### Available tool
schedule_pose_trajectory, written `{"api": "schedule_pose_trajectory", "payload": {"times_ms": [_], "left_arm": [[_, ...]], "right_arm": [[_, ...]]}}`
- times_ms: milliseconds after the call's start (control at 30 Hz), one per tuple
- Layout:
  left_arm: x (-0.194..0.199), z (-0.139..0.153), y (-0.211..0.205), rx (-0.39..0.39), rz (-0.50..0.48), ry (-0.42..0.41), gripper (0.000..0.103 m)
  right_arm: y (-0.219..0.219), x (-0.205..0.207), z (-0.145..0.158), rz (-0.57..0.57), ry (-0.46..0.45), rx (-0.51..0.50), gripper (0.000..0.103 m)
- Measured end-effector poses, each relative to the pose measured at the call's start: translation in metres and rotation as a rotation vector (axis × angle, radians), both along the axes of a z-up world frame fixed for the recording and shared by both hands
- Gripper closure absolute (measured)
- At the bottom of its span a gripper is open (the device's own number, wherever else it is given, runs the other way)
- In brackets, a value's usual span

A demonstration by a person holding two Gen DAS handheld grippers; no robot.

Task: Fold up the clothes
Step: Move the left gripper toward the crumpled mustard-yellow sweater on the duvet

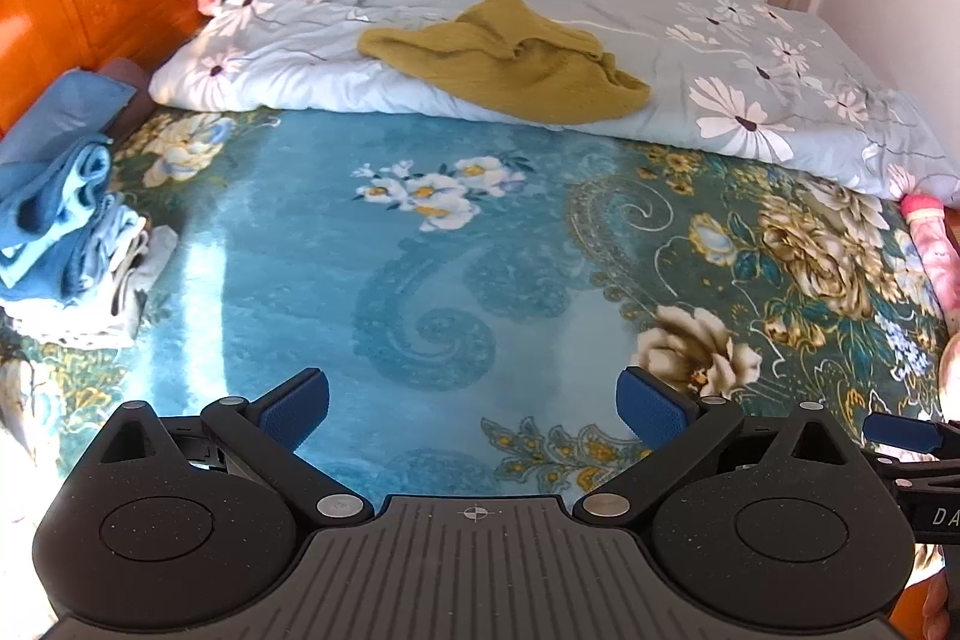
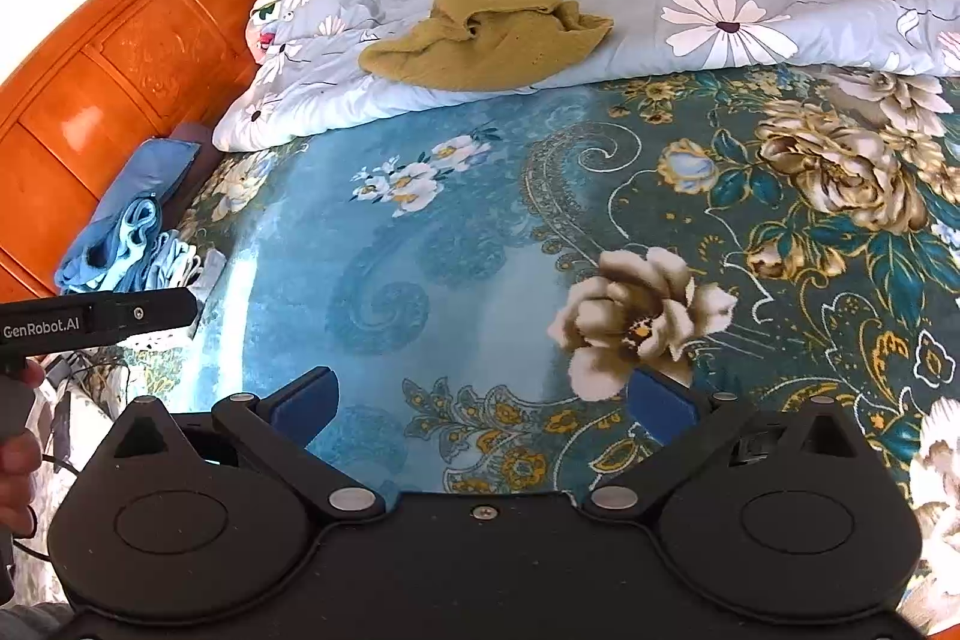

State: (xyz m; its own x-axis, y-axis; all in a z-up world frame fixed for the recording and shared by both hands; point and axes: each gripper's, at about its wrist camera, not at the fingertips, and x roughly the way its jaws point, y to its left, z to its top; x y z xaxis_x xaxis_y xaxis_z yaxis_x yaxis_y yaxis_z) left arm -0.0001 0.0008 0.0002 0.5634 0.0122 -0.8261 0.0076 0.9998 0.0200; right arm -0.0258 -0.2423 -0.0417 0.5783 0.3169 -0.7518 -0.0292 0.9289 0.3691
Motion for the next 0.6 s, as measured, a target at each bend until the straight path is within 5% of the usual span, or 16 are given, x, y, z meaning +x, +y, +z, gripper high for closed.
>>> {"api": "schedule_pose_trajectory", "payload": {"times_ms": [600], "left_arm": [[0.027, -0.003, 0.024, -0.026, -0.02, 0.023, 0.0]], "right_arm": [[-0.001, 0.017, 0.02, -0.117, -0.135, 0.036, 0.001]]}}
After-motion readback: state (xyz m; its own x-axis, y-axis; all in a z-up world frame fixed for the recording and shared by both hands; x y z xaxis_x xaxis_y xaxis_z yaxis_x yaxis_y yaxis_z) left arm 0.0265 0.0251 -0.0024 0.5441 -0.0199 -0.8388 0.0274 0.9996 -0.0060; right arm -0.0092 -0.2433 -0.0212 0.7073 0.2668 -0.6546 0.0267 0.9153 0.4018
